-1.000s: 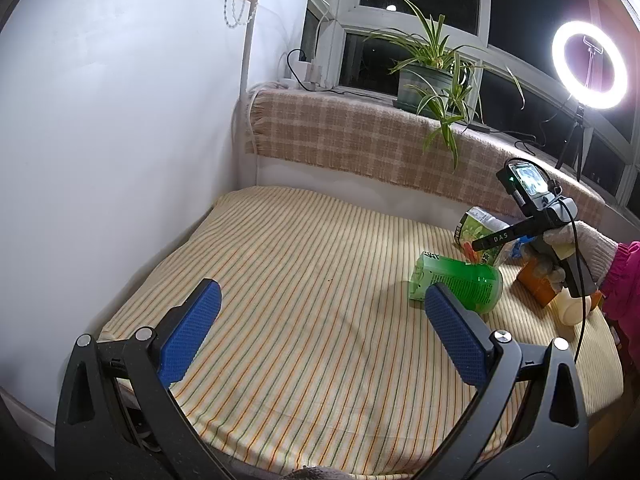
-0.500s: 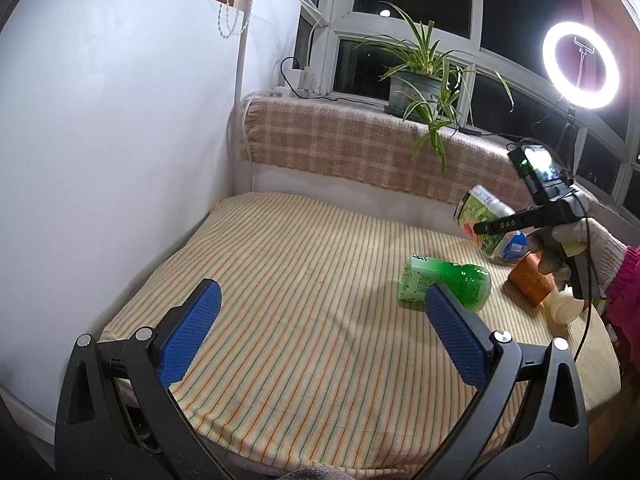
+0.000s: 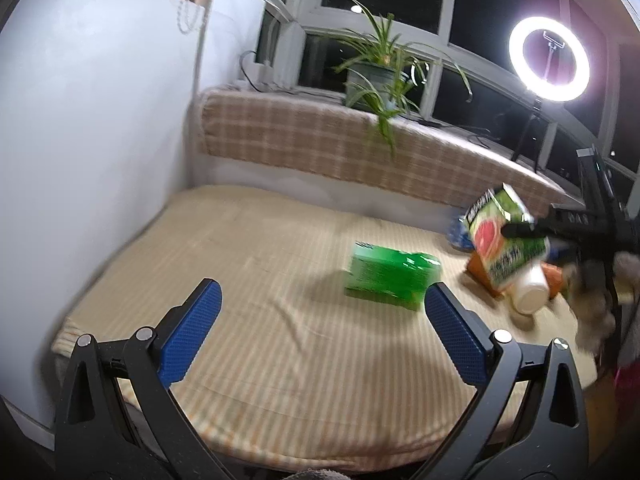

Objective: Flip cup upright
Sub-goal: 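Close the left gripper on the green-and-white paper cup and lift it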

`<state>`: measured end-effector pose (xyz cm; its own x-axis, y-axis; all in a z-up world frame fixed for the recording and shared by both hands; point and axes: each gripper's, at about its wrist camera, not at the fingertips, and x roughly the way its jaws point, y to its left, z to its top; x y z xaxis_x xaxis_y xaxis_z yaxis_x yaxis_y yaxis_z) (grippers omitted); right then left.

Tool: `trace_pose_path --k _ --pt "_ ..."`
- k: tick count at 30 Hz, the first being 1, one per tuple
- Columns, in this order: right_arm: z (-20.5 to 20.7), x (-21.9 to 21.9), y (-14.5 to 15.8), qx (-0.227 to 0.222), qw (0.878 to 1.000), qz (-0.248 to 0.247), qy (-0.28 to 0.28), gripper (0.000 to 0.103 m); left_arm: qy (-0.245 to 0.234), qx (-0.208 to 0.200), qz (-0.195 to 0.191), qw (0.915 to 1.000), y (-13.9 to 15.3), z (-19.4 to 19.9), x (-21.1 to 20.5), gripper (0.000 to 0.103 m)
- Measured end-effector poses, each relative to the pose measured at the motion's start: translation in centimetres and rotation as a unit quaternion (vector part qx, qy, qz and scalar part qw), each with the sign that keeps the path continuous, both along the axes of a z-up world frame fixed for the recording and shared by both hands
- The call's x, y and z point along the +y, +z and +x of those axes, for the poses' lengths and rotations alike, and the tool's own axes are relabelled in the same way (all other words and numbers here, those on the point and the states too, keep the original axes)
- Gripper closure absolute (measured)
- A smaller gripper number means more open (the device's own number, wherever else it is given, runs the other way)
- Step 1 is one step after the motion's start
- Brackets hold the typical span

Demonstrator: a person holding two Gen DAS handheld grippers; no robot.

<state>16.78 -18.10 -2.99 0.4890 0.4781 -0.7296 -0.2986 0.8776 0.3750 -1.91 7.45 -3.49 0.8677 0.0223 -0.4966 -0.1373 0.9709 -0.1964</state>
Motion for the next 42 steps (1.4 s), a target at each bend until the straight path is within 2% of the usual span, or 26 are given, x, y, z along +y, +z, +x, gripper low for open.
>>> trace_pose_path --k 5,13,21,24,27,31,33,37,39,42 --pt "-3.5 -2.5 -4.2 0.072 0.994 0.073 -0.044 0.014 -0.021 0.006 -0.009 0.9997 -0.2 0.3 -1.7 0.000" --pt "-5.3 -4.2 -9.3 0.140 0.977 0.129 -0.096 0.014 -0.052 0.020 -0.022 0.9982 -0.2 0.9 -3.2 0.000" --pt "-5.0 -3.8 -9.9 0.145 0.978 0.127 -0.083 0.011 -0.061 0.021 -0.022 0.9977 -0.1 0.8 -3.8 0.000" --pt "-5.2 -4.2 -9.2 0.128 0.980 0.131 -0.077 0.007 -0.075 0.025 -0.025 0.9966 0.2 1.2 -4.3 0.000" --pt "-6.1 -5.0 -7.8 0.100 0.984 0.129 -0.076 0.006 -0.099 0.041 -0.052 0.9929 0.0 2.1 -4.6 0.000" --pt "-8.1 -6.9 -6.0 0.062 0.986 0.128 -0.084 0.006 -0.153 0.093 -0.138 0.9741 -1.0 4.6 -5.0 0.000" --pt "-9.2 -8.1 -5.5 0.051 0.986 0.125 -0.094 0.006 -0.175 0.124 -0.198 0.9564 -1.9 6.1 -5.0 0.001" --pt "-11.4 -10.6 -5.3 0.042 0.986 0.115 -0.117 0.006 -0.200 0.174 -0.282 0.9218 -3.5 8.8 -5.3 0.003" --pt "-12.2 -11.8 -5.7 0.046 0.984 0.112 -0.132 0.006 -0.211 0.200 -0.314 0.9037 -4.6 10.2 -5.9 0.003" --pt "-13.0 -13.5 -6.4 0.055 0.980 0.114 -0.155 0.006 -0.219 0.227 -0.338 0.8867 -5.7 11.7 -6.9 0.006"
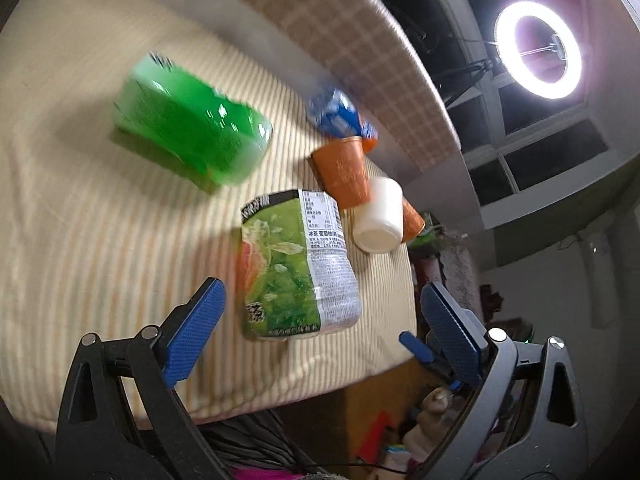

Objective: Flip cup upright
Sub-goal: 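Close the left gripper on the green-and-white paper cup and lift it, then rotate the held cup upright with the left gripper, rim up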

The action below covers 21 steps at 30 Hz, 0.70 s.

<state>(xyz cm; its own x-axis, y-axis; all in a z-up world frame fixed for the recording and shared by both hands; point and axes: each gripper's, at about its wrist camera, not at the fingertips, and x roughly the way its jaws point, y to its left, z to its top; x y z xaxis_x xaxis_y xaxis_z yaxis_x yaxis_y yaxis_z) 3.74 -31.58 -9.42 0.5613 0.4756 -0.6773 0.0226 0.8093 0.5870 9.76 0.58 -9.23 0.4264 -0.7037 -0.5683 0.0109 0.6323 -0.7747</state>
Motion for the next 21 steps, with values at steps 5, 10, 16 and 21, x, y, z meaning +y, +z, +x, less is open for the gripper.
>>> trace_pose_path --k 5,10,16,21 --pt "-0.7 -1.6 -0.5 0.008 1.000 0.003 -0.023 0.006 -0.005 0.031 -0.013 0.9994 -1.6 1.9 -0.8 0.009" --pt "-0.5 -2.0 -0.4 0.005 1.000 -0.001 -0.024 0.006 -0.008 0.042 -0.009 0.9990 -2.8 3.7 -1.7 0.015" --pt "-0.8 -1.9 -0.4 0.002 1.000 -0.001 -0.017 0.006 -0.002 0.060 -0.008 0.9982 -4.1 4.6 -1.8 0.017" --pt "-0.8 -2.2 -0.6 0.002 1.000 -0.001 -0.021 0.006 -0.010 0.062 0.002 0.9980 -4.5 4.8 -2.5 0.018"
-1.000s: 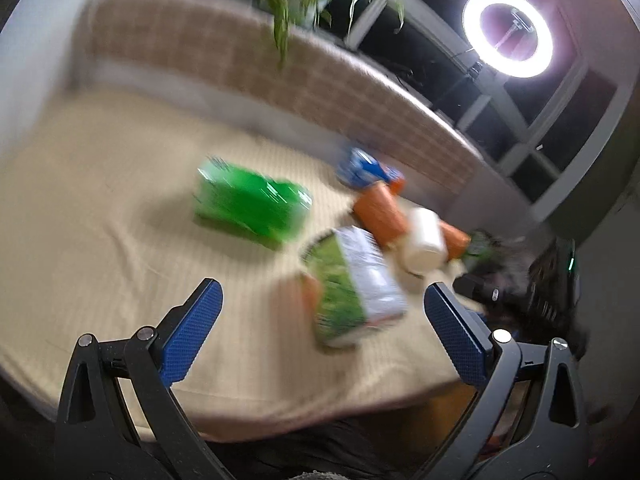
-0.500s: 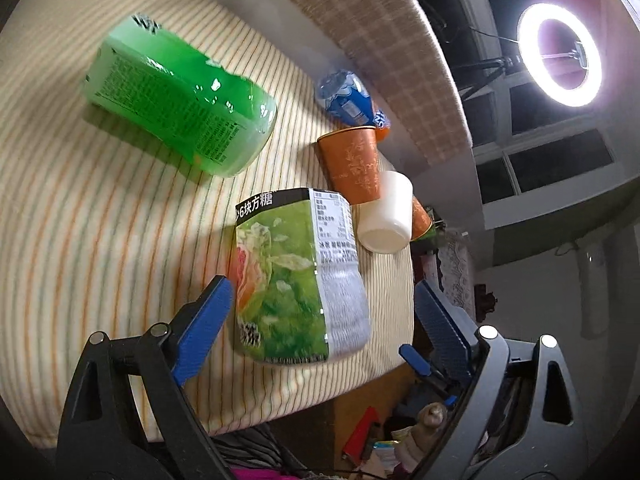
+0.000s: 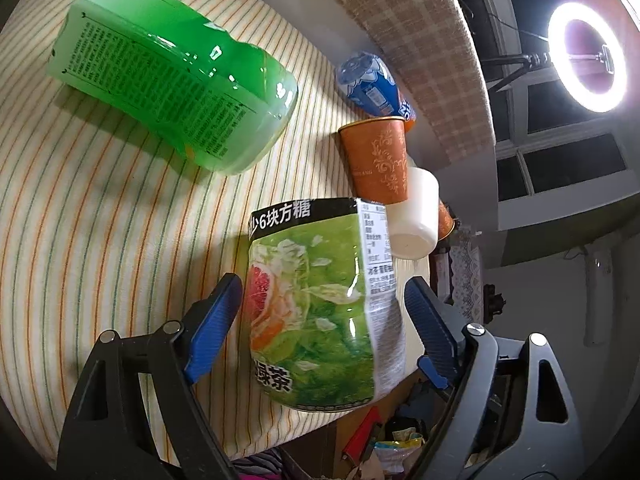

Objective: Flip cup upright
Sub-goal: 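Rotate the held cup upright with the left gripper, rim up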

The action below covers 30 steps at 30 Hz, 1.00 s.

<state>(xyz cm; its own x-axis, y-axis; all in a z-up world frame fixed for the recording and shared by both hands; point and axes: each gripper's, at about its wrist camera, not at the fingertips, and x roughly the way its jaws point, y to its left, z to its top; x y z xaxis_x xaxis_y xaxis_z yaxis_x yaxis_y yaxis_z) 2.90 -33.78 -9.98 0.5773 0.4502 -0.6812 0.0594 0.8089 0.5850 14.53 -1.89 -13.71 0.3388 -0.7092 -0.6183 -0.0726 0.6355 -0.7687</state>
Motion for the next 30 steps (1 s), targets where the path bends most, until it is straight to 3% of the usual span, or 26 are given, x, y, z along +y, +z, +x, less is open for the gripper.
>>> trace_pose_path --k 8,16,22,30 --pt "-0.3 -0.7 -0.2 0.003 1.000 0.004 -0.011 0.006 -0.004 -0.007 0.006 1.0000 0.2 0.1 -0.6 0.022" --pt "-0.5 -1.1 -0.1 0.002 1.000 0.005 -0.015 0.006 -0.008 -0.064 0.053 0.9965 2.6 -1.3 -1.5 0.023" --pt "-0.5 -0.8 0.0 -0.001 1.000 0.003 -0.013 0.006 -0.011 -0.120 0.110 0.9866 4.5 -2.4 -2.5 0.024" --pt "-0.6 -0.6 0.0 -0.003 1.000 0.001 -0.011 0.006 -0.016 -0.187 0.193 0.9631 5.7 -3.2 -4.2 0.024"
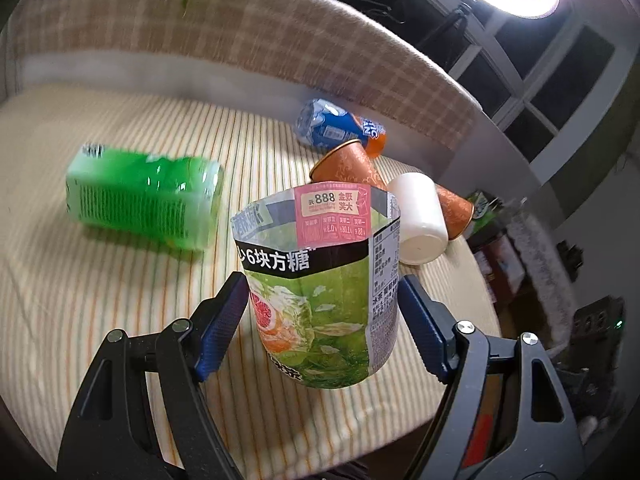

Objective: Flip cup upright
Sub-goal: 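Rotate the held cup upright with the left gripper, rim up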

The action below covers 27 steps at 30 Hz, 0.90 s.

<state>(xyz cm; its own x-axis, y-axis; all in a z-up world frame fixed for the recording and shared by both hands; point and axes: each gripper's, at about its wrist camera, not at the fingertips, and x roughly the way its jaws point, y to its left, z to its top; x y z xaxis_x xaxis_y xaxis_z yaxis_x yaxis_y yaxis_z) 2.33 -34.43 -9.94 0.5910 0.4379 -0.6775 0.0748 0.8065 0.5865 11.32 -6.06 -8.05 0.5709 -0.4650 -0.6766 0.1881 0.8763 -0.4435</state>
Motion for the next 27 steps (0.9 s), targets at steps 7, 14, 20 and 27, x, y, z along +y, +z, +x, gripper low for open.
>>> trace_pose_path --k 7,14,20,27 --pt "-0.2 0.0 0.1 -0.001 1.000 -0.001 -0.002 0.006 -0.004 -0.066 0.081 0.9945 0.3 -0.6 -2.0 0.024" --pt "-0.3 -0.1 0.0 0.000 1.000 -0.004 -0.001 0.006 -0.019 -0.109 0.148 0.9829 -0.4 -1.3 -4.1 0.024" --pt "-0.2 -0.1 -0.1 0.000 1.000 -0.004 0.000 0.006 -0.024 -0.121 0.165 0.9786 -0.8 -1.7 -4.9 0.024" --pt "-0.2 -0.1 -0.1 0.000 1.000 -0.004 0.001 0.006 -0.036 -0.121 0.175 0.9765 -1.1 -2.1 -5.3 0.024"
